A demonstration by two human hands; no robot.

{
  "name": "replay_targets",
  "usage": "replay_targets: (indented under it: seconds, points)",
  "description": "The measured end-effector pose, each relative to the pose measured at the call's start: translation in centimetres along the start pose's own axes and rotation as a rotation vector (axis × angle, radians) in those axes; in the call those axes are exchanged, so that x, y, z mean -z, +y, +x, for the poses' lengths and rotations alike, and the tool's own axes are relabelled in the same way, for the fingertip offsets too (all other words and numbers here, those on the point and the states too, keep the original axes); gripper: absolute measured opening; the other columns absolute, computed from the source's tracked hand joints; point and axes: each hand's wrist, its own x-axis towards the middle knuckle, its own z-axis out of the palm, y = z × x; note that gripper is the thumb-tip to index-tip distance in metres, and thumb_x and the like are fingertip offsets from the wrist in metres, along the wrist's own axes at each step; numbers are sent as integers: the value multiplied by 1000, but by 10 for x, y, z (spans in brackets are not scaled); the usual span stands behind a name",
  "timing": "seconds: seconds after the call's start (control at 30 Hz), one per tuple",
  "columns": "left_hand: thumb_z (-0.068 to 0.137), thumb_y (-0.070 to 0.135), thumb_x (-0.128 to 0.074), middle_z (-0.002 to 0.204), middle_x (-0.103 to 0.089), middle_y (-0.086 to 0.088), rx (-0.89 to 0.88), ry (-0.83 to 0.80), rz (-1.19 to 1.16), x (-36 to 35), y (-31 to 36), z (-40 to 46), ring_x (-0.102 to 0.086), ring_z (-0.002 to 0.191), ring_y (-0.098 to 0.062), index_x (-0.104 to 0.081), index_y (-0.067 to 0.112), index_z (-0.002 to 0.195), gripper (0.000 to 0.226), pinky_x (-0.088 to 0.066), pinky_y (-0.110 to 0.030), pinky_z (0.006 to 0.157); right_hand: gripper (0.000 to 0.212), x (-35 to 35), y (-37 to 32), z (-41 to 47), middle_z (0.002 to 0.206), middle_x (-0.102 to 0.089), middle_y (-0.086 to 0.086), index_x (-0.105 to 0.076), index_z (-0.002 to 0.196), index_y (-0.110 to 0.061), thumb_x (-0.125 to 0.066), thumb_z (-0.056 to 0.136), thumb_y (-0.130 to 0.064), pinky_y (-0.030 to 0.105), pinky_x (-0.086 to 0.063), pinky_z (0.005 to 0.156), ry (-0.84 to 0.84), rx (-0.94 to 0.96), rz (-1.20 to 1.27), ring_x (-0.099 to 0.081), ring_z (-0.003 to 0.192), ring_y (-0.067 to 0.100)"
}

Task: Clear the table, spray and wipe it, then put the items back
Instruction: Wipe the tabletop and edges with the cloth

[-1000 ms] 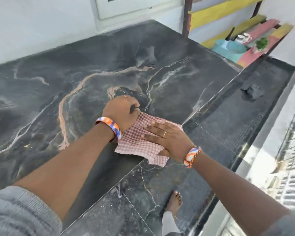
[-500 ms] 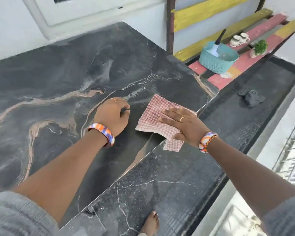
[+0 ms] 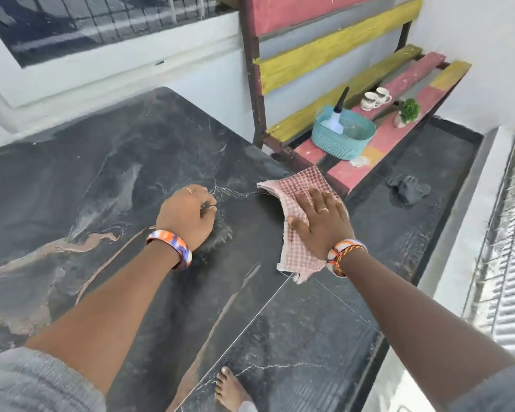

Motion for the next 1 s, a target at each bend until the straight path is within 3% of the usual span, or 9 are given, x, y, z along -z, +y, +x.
replay_targets:
  seconds: [0.1, 0.2, 0.3, 0.4, 0.77, 1.0]
  points:
    - [86, 17, -54, 132, -55, -4, -8, 1, 5, 0, 2, 27, -51, 120, -23, -67, 13, 102, 21, -38, -32, 100, 63, 2, -10, 16, 158, -10, 11, -9, 149, -26, -20, 93, -54, 48, -2, 116, 16, -216, 23, -7, 144, 33]
    - [86, 17, -54, 131, -56, -4, -4, 20, 3, 2, -3, 53, -55, 114, -24, -67, 14, 100, 20, -40, -33, 98, 65, 7, -20, 38, 150, -30, 17, -14, 147, -21, -20, 92, -54, 53, -19, 110, 11, -356, 8, -29, 134, 40]
    - [85, 16, -55, 129, -58, -6, 1, 33, 10, 4, -13, 75, -53, 117, -24, -68, 13, 99, 20, -40, -34, 99, 61, 11, -24, 60, 141, -44, 16, -31, 139, -17, -17, 92, -53, 53, -29, 103, 2, -415, -26, -41, 126, 40]
    - [84, 15, -57, 127, -59, -7, 37, 62, 3, 5, -27, 91, -53, 118, -24, -69, 12, 99, 19, -40, -34, 99, 59, 15, -33, 85, 131, -54, 15, -41, 130, -16, -17, 92, -54, 50, -35, 99, 17, -401, 1, -50, 119, 39]
    - [84, 18, -56, 133, -54, -9, 275, 155, 44, 32, -81, 141, -50, 122, -27, -67, 15, 104, 23, -39, -34, 99, 59, 20, -120, 222, 126, -58, 17, -46, 125, -10, -19, 94, -52, 48, -40, 94, -16, -176, 114, -55, 114, 39]
    - [88, 26, -51, 136, -51, -11, 459, 191, 195, 60, -114, 182, -49, 120, -34, -55, 13, 122, 36, -40, -40, 100, 60, 22, -181, 311, 121, -61, 15, -51, 119, -9, -20, 94, -54, 44, -43, 90, -33, -59, 140, -57, 110, 37]
